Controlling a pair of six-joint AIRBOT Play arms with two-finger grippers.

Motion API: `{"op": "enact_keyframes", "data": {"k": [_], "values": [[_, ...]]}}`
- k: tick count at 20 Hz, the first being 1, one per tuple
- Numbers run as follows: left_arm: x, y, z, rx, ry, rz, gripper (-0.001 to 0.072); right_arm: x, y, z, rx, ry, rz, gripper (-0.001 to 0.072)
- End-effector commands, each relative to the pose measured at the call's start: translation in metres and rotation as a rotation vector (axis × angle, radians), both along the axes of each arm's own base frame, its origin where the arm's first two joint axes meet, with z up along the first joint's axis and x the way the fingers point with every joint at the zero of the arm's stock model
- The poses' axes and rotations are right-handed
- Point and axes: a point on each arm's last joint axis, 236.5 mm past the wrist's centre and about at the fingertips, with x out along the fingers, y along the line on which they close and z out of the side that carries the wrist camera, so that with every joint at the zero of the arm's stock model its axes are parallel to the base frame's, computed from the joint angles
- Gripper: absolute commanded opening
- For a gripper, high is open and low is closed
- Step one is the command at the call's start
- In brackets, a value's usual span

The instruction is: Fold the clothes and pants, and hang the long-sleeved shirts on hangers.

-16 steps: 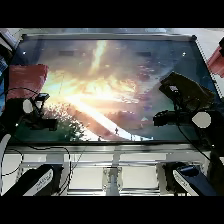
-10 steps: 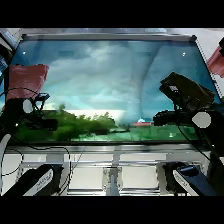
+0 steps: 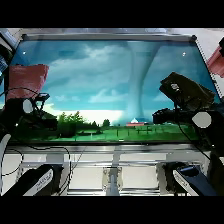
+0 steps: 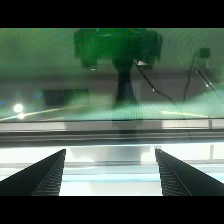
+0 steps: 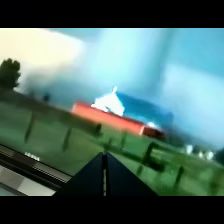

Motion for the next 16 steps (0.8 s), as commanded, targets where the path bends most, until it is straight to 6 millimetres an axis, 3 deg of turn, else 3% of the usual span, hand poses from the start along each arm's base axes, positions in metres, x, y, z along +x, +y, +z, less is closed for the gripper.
{"op": "enact_keyframes", "data": {"k": [1,3,5,8,10,12,13,16], "values": [[0.0,0.0,0.0,-0.002,0.001,0.001,0.0632,0.003,0.004,0.003,0.024,-0.012,-0.008,0.0009],[0.009,0.005,-0.002,0.022,-0.025,-0.04,0.0631,0.003,0.004,0.004,0.024,-0.012,-0.008,0.0009],[0.031,0.047,0.0,0.208,-0.085,-0.097,0.063,0.003,0.004,0.004,0.024,-0.013,-0.008,0.0009],[0.06,0.11,0.021,0.512,-0.149,-0.165,0.063,0.003,0.004,0.004,0.028,-0.01,-0.011,0.0009],[0.081,0.127,0.034,0.629,-0.2,-0.246,0.062,0.003,0.004,0.004,0.028,-0.011,-0.011,0.0009],[0.102,0.142,0.048,0.726,-0.258,-0.302,0.0493,0.003,0.004,0.004,0.029,-0.011,-0.013,0.0009],[0.11,0.149,0.051,0.75,-0.283,-0.309,0.0481,0.003,0.004,0.004,0.034,-0.007,-0.021,0.0009],[0.111,0.173,0.034,0.757,-0.253,-0.301,0.0471,0.003,0.004,0.004,0.051,0.008,-0.054,0.0009]]}}
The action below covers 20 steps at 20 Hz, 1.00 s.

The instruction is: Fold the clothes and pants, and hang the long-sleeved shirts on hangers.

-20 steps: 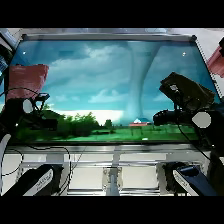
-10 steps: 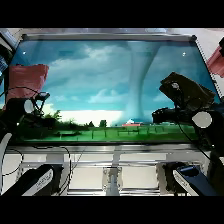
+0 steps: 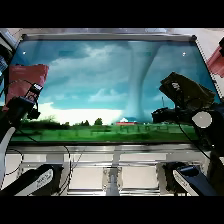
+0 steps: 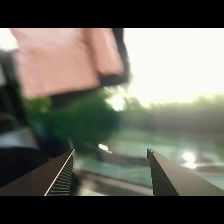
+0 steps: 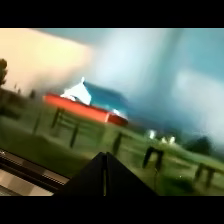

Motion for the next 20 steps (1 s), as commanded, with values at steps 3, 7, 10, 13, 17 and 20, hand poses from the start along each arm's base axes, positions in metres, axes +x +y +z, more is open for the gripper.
{"op": "enact_keyframes", "data": {"k": [3,7,10,13,17,20], "values": [[0.009,0.056,-0.012,0.089,0.023,0.025,0.0471,0.0,0.002,0.001,0.023,0.013,-0.024,0.0009],[0.03,0.069,-0.006,0.051,-0.095,0.065,0.0472,-0.001,0.005,0.002,0.041,0.016,-0.025,0.0009],[0.049,0.057,-0.012,0.013,-0.141,0.011,0.0472,-0.001,0.006,0.002,0.043,0.017,-0.025,0.0009],[0.055,0.054,-0.023,-0.003,-0.135,-0.01,0.0472,-0.001,0.006,0.002,0.051,0.024,-0.039,0.0008],[0.053,0.053,-0.046,-0.031,-0.104,0.014,0.0472,-0.001,0.006,0.002,0.051,0.023,-0.039,0.0009],[0.057,0.05,-0.059,-0.054,-0.104,0.015,0.047,-0.001,0.006,0.002,0.053,0.024,-0.039,0.0009]]}}
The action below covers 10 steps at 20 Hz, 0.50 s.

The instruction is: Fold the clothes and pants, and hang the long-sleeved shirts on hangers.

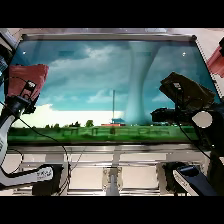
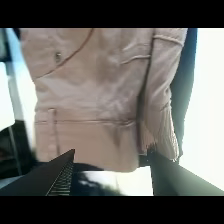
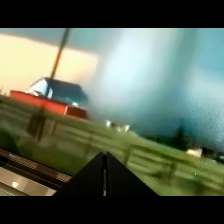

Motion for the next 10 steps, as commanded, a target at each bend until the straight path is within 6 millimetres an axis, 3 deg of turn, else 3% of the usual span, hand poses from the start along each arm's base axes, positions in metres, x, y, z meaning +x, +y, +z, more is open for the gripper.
{"op": "enact_keyframes", "data": {"k": [1,3,10], "values": [[0.007,-0.004,-0.014,-0.04,-0.024,0.008,0.0447,0.0,0.001,0.001,0.006,0.001,-0.001,0.0009],[0.011,-0.006,-0.016,-0.052,-0.041,0.007,0.0346,-0.001,0.003,0.001,0.016,0.003,0.0,0.0009],[-0.001,0.017,-0.015,-0.044,-0.04,0.06,0.0339,-0.001,0.004,0.002,0.022,0.004,-0.001,0.0009]]}}
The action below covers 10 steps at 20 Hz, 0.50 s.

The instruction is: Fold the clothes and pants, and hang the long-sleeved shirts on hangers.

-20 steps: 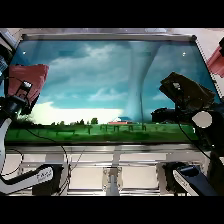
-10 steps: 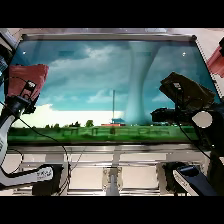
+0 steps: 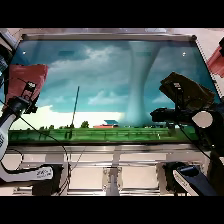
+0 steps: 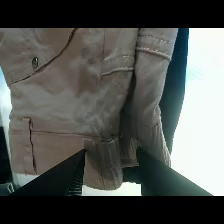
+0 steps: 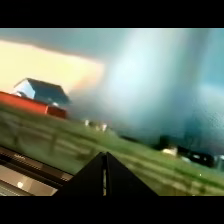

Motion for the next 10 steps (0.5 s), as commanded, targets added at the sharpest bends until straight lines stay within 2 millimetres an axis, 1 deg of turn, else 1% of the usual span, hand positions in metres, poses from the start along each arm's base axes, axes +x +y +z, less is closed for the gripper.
{"op": "enact_keyframes", "data": {"k": [1,4,6,7,8,10], "values": [[-0.008,0.014,0.0,0.0,-0.001,0.037,0.0339,0.0,0.001,0.001,0.004,0.0,0.001,0.0009],[-0.011,0.019,0.0,-0.005,-0.01,0.057,0.0333,0.0,0.001,0.001,0.004,-0.003,0.0,0.0009],[-0.011,0.019,0.0,-0.007,-0.014,0.061,0.0148,0.001,0.001,0.002,0.008,-0.005,-0.005,0.0008],[-0.011,0.019,0.0,-0.007,-0.015,0.061,0.0078,0.001,0.001,0.002,0.009,-0.006,-0.006,0.0009],[-0.011,0.019,0.002,-0.006,-0.016,0.065,0.003,0.001,0.001,0.002,0.009,-0.006,-0.006,0.0009],[-0.01,0.018,0.012,-0.009,-0.053,0.08,0.003,0.001,0.001,0.002,0.009,-0.006,-0.005,0.0009]]}}
